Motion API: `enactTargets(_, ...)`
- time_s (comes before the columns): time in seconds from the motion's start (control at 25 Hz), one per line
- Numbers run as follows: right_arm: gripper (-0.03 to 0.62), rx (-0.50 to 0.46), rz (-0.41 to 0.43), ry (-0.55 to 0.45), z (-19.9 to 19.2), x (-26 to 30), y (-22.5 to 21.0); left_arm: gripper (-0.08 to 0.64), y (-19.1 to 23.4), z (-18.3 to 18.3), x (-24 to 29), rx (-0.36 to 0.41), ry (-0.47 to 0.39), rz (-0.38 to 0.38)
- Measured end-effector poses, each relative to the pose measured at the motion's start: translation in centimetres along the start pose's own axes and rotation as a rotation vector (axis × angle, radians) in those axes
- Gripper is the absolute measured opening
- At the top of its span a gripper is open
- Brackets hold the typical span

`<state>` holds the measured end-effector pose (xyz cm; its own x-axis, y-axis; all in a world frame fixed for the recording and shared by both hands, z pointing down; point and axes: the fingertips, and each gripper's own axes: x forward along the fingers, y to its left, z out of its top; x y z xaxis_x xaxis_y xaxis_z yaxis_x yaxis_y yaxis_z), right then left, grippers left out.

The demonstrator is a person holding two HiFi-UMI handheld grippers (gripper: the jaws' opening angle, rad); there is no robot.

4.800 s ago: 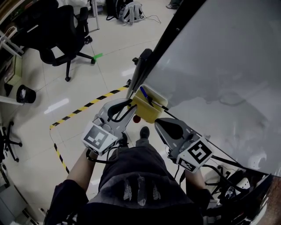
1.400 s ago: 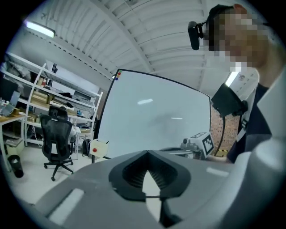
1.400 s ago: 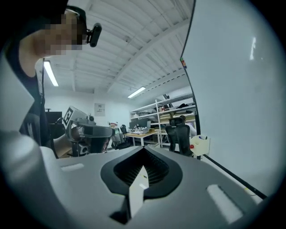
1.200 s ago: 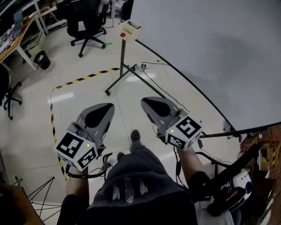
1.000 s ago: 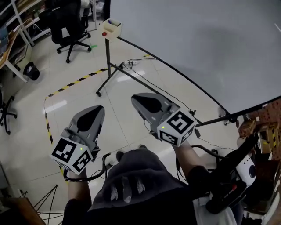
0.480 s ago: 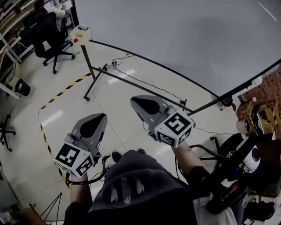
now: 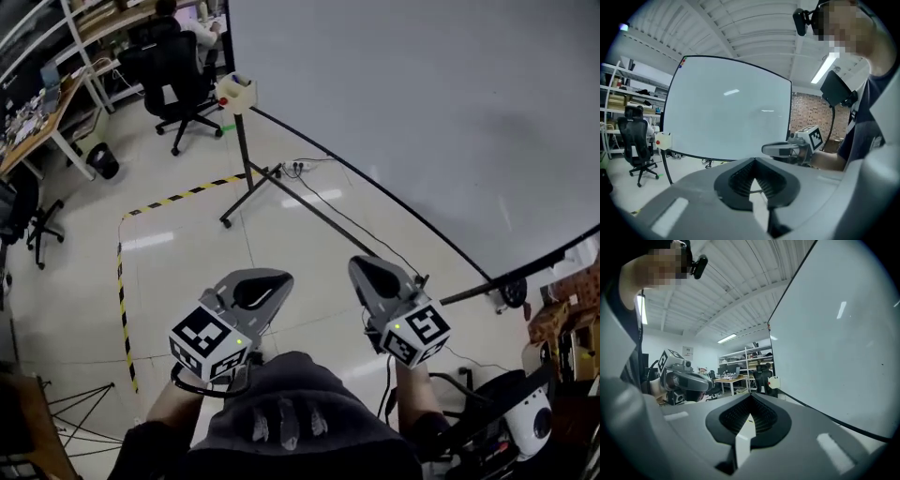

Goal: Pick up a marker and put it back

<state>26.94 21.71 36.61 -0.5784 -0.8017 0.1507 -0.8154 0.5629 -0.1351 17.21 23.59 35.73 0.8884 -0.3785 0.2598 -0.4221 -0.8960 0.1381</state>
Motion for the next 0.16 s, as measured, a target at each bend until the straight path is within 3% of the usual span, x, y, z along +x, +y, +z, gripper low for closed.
enactTargets(0.16, 0.0, 0.074, -0.017, -0.012, -0.6, -1.7, -1.1, 0.006, -0.9, 0.4, 0.8, -0.003, 0.038, -0.018)
